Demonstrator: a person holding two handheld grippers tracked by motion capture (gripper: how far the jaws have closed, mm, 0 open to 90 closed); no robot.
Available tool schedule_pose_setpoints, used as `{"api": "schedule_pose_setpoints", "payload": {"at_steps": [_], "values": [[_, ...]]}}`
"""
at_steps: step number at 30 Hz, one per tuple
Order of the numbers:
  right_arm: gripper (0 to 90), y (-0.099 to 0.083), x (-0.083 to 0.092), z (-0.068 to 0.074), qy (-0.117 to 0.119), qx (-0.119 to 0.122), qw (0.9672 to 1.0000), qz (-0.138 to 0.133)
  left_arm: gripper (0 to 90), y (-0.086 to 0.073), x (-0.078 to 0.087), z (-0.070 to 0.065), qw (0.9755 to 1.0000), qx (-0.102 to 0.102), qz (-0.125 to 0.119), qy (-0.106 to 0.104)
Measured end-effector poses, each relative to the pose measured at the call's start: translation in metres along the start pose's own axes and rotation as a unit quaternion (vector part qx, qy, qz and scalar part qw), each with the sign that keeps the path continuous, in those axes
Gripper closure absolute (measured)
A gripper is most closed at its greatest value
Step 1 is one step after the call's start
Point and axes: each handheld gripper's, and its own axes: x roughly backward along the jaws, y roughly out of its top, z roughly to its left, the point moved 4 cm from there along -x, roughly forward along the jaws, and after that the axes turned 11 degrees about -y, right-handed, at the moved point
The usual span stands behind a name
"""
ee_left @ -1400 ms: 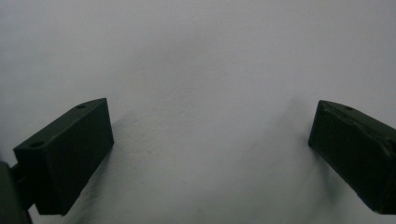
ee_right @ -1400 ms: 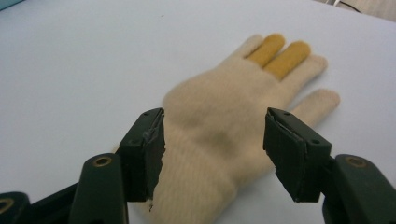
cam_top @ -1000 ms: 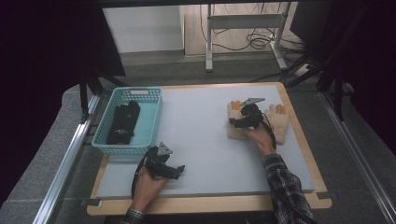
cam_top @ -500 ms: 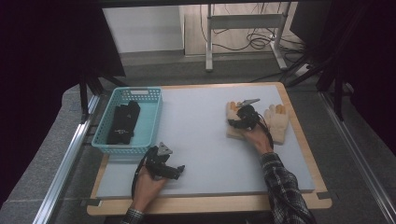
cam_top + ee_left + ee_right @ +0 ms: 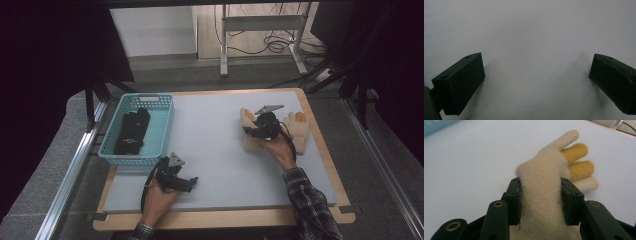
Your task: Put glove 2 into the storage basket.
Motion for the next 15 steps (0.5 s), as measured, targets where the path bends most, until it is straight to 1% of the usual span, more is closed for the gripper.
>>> {"api": "schedule_pose_setpoints", "payload": {"at_steps": [4,5,7,8,10,11,12,13,14,15], "values": [[55.7,0.004,0.022,0.014,0.012,0.001,0.9998,-0.017,0.5,0.000,0.000,0.000,1.0000,0.000,0.000,0.000],[55.3,0.005,0.033,0.023,0.014,0.003,0.9996,-0.024,0.5,0.000,0.000,0.000,1.0000,0.002,-0.002,0.000],[54.9,0.005,0.044,0.035,0.020,0.007,0.9993,-0.030,0.5,0.000,0.000,0.000,1.0000,0.001,-0.002,0.000],[54.9,0.005,0.044,0.035,0.020,0.007,0.9993,-0.030,0.5,0.000,0.000,0.000,1.0000,0.002,-0.003,0.000],[54.6,0.002,0.053,0.047,0.020,0.010,0.9992,-0.033,0.5,0.000,0.000,0.000,1.0000,0.001,-0.003,0.000],[54.3,-0.002,0.059,0.061,0.025,0.013,0.9991,-0.031,0.5,0.000,0.000,0.000,1.0000,0.001,-0.003,0.001],[54.3,-0.002,0.059,0.061,0.025,0.013,0.9991,-0.031,0.5,0.000,0.000,0.000,1.0000,0.001,-0.003,0.001],[54.0,-0.009,0.063,0.074,0.027,0.013,0.9991,-0.029,0.5,0.000,0.000,0.000,1.0000,0.001,-0.003,0.001],[54.0,-0.009,0.063,0.074,0.027,0.013,0.9991,-0.029,0.5,0.000,0.000,0.000,1.0000,0.001,-0.003,0.001],[53.9,-0.013,0.064,0.081,0.031,0.014,0.9991,-0.027,0.5,0.000,0.000,0.000,1.0000,0.001,-0.003,0.001]]}}
